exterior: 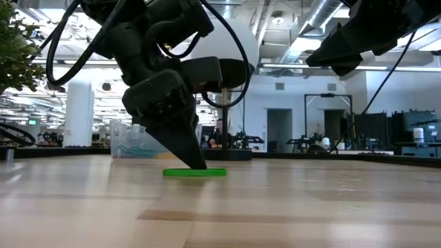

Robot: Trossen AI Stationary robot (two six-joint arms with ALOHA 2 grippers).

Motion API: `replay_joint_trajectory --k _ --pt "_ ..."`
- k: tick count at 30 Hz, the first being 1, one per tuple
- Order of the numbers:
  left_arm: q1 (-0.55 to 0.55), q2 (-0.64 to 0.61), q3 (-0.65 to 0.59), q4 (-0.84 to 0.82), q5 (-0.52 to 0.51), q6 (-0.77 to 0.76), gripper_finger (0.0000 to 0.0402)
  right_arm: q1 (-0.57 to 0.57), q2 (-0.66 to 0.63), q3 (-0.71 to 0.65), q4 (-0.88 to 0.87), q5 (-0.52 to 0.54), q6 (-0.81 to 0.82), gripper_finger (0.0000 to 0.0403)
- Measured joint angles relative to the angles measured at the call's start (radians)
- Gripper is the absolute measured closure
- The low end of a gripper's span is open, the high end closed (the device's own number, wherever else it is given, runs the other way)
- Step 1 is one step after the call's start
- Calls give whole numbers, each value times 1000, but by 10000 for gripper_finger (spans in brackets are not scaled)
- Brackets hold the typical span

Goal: Pick and place items into bin
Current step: Put the green rubber band into the transparent bin

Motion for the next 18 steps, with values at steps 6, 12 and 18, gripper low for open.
replay_joint_trajectory --k 6,12,18 --pt "3 0 0 -11 -9 -5 363 0 0 0 0 0 0 312" --pt "15 -10 11 -46 2 -38 394 0 0 0 -2 0 0 312" --pt "14 -130 108 -326 -113 23 400 0 0 0 -12 0 0 312"
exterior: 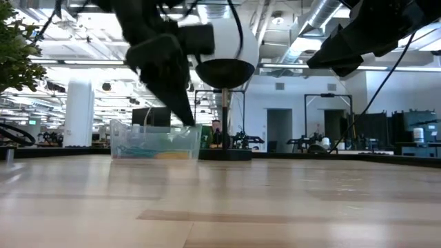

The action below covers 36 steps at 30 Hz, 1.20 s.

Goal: Pick and place items into bin
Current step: Put the green rubber band into the transparent bin

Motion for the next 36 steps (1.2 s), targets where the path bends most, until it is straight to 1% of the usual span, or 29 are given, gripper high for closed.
replay_joint_trajectory --k 4,7,9,12,14,15,17,20,22,24,27,31,36 --pt "4 -108 73 -244 -266 10 401 0 0 0 -2 0 0 312" --pt "19 -216 93 -327 -417 37 401 0 0 0 -4 0 0 312" --pt "47 -284 86 -347 -453 44 401 0 0 0 -6 0 0 312" --pt "123 -377 70 -358 -452 61 401 0 0 0 -6 1 0 312" --pt "191 -422 49 -346 -411 74 401 0 0 0 -6 1 0 312" --pt "231 -437 30 -331 -370 87 401 0 0 0 -6 2 0 312" --pt "314 -455 -15 -268 -264 121 401 0 0 0 -6 4 0 312" --pt "432 -449 -103 -138 -119 169 401 0 0 0 -6 5 0 312" --pt "493 -431 -156 -40 -84 194 401 0 0 0 -6 5 1 312" --pt "541 -409 -200 41 -72 204 401 0 0 0 -6 5 1 312" --pt "589 -370 -247 139 -27 192 401 0 0 0 -6 11 0 312" --pt "612 -298 -270 182 79 192 401 -12 0 0 -6 12 0 312" --pt "612 -200 -270 234 95 204 401 -35 0 0 -6 12 0 312"
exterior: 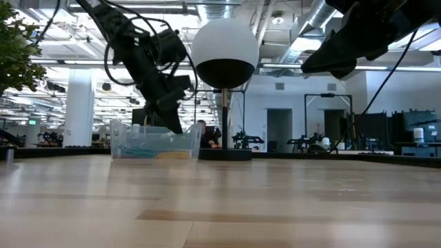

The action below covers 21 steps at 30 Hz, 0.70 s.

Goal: Pick and place items into bin
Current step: Put the green rubber band into the transparent bin, then return to Home Position

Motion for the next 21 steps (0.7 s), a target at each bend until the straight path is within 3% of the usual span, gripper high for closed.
replay_joint_trajectory --k 10,15,21 --pt "0 67 2 53 -31 -28 386 -16 0 0 -15 0 0 312" --pt "0 60 4 57 -42 -41 350 -16 0 0 -29 0 0 312" --pt "-2 60 3 61 -124 -43 297 -16 0 0 -30 -2 0 312"
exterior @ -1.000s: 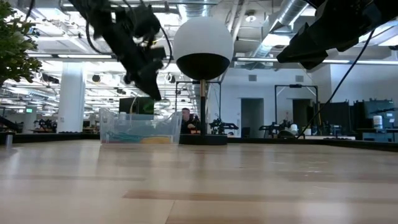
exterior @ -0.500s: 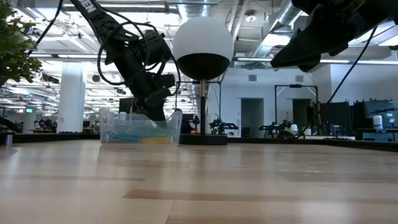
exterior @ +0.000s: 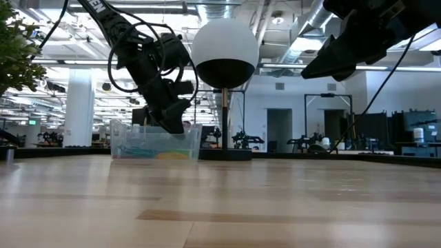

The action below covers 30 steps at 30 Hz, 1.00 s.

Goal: Pick and place items into bin
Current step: Return to Home Position

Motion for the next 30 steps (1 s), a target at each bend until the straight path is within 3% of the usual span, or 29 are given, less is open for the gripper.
replay_joint_trajectory --k 8,10,16,20,25,30 --pt "0 0 0 -83 -3 0 278 0 0 0 1 0 -8 312" --pt "-3 0 0 -89 2 -25 278 -6 0 0 10 16 -93 312" --pt "-16 -80 58 -207 101 -77 278 -50 -15 1 16 56 -127 312" --pt "-50 -234 91 -331 112 -75 278 -67 -81 71 -75 55 -79 312" --pt "-112 -525 96 -442 107 -68 278 -58 -182 210 -244 13 23 312" --pt "-216 -814 59 -500 15 -98 278 -41 -252 276 -274 -28 29 312"
